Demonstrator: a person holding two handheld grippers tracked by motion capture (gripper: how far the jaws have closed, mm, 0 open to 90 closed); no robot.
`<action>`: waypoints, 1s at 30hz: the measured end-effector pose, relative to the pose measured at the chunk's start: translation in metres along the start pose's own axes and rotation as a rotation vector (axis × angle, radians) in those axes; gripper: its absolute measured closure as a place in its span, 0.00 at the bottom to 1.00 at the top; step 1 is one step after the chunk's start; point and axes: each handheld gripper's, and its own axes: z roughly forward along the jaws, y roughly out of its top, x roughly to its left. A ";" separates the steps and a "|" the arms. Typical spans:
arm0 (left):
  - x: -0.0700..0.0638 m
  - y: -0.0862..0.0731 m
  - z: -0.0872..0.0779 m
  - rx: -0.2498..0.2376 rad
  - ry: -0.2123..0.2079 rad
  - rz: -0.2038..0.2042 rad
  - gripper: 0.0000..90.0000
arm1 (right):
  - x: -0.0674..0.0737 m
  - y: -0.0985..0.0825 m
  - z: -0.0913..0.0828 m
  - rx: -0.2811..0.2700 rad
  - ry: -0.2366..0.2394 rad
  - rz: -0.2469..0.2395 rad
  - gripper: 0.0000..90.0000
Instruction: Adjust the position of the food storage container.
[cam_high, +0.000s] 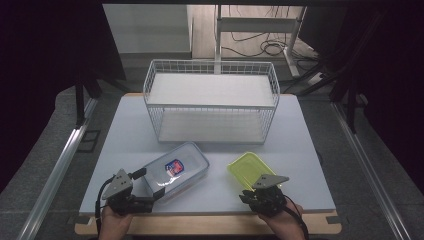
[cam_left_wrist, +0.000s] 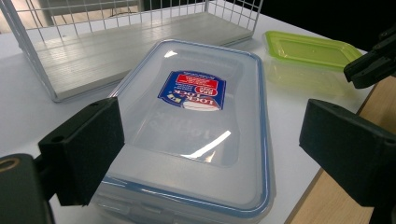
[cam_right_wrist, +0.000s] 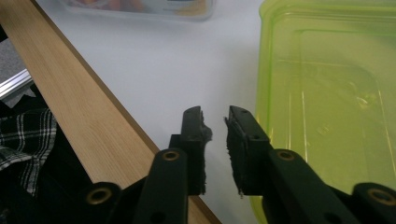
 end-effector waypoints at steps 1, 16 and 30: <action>0.000 0.000 0.000 0.001 0.000 0.000 0.08 | -0.003 -0.001 -0.002 0.008 -0.015 -0.007 0.88; 0.000 0.000 0.001 0.007 0.000 -0.002 0.08 | -0.037 -0.015 -0.020 0.026 -0.077 0.066 0.96; 0.000 0.000 0.001 0.016 0.001 -0.003 0.08 | -0.073 -0.026 -0.033 0.029 -0.164 0.160 0.99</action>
